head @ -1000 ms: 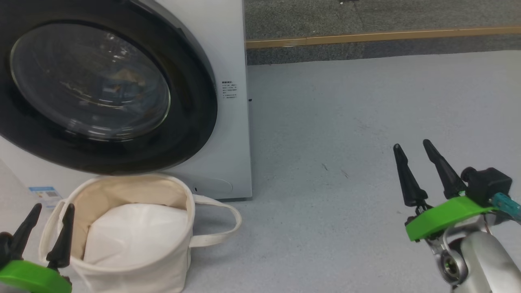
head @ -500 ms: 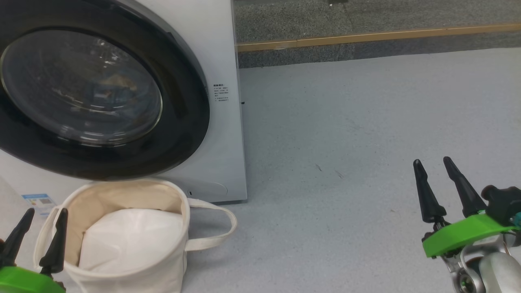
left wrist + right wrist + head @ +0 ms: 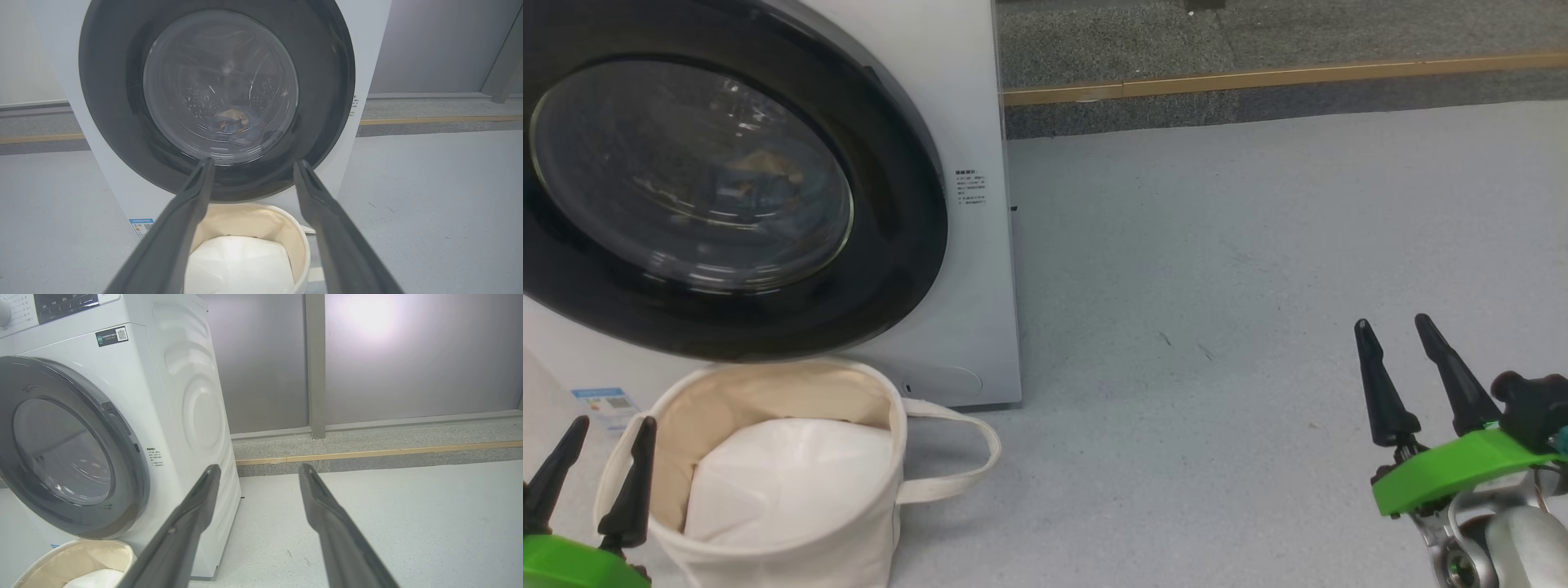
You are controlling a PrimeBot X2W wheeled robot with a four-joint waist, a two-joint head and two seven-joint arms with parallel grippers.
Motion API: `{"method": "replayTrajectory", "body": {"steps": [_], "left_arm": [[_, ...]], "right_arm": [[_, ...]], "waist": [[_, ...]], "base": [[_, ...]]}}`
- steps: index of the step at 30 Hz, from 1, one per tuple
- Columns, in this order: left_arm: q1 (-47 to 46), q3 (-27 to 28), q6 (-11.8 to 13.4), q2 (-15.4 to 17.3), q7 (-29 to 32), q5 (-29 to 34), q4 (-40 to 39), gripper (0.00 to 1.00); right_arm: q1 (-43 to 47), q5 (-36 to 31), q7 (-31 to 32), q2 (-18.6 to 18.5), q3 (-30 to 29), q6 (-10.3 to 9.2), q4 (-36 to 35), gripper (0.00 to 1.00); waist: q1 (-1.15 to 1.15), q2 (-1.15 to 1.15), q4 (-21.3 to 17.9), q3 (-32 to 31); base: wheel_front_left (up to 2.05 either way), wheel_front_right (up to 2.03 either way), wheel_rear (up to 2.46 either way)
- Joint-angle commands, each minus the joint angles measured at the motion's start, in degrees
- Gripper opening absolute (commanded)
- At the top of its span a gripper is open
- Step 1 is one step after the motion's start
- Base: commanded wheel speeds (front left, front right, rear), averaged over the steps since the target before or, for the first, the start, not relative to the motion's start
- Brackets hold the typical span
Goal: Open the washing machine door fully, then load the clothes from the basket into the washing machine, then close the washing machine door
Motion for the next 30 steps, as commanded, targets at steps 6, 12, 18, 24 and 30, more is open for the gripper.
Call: {"method": "replayTrajectory", "body": {"steps": [6,12,18,24,30], "left_arm": [[-2.65,3.26,0.08,3.56,-0.73,-0.26,-0.79,1.00],[-2.76,3.25,-0.22,3.61,-0.90,-0.35,-0.23,1.00],[-3.02,3.19,-0.67,3.45,-1.13,-0.43,0.34,1.00],[-3.12,3.16,-0.84,3.39,-1.31,-0.28,0.72,1.00],[-3.32,3.21,-0.99,3.38,-1.51,-0.12,0.97,1.00]], "right_arm": [[-1.25,0.08,-0.10,-0.81,0.83,0.01,-1.82,1.00],[-1.48,-0.78,1.04,-2.43,1.38,0.01,-2.64,1.00],[-1.85,-1.05,2.00,-3.56,0.58,0.01,-3.42,1.00],[-1.72,-0.90,2.17,-3.61,0.24,0.01,-3.87,1.00],[-1.36,-1.00,2.20,-3.39,-0.01,0.01,-4.13,1.00]], "waist": [[0.00,0.00,0.13,0.07],[0.00,0.00,-0.01,0.22],[0.00,0.00,-0.01,0.28],[0.00,0.00,0.03,0.32],[0.00,0.00,-0.05,0.43]], "base": [[0.00,0.00,0.00],[0.00,0.00,0.00],[0.00,0.00,0.00],[0.00,0.00,0.00],[0.00,0.00,0.00]]}}
